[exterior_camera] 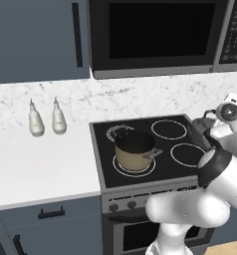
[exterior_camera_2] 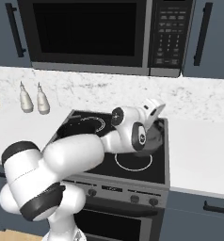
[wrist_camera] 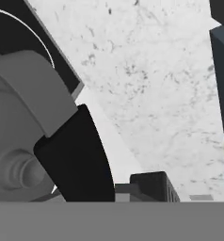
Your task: Pick the kettle from the counter and place it on a stove burner. Then turn the burner on.
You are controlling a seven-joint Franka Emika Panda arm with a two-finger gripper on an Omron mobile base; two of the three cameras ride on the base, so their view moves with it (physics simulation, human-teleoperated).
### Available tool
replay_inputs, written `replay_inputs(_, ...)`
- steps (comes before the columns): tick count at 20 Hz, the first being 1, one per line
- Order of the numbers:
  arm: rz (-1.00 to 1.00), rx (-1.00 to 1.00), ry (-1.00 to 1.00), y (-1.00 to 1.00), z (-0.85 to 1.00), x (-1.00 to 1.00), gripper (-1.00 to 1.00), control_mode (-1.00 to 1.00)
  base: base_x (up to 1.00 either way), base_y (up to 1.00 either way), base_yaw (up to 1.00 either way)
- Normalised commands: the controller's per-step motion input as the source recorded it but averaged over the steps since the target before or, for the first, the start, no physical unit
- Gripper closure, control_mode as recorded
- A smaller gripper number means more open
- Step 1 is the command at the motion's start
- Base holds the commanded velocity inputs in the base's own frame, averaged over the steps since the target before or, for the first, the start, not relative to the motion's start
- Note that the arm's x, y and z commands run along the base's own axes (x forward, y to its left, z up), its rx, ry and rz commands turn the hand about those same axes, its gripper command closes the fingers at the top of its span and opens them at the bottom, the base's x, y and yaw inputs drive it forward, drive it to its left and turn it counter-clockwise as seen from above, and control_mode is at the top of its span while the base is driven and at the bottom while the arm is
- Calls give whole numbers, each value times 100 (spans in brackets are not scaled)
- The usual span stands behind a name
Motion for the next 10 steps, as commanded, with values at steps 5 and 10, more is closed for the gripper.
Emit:
replay_inputs(5, 7, 0, -16, 9, -15, 5, 100, -100, 0, 0, 0)
replay_inputs(10, 0, 0, -4, 23, -5, 17, 100, -100, 0, 0, 0)
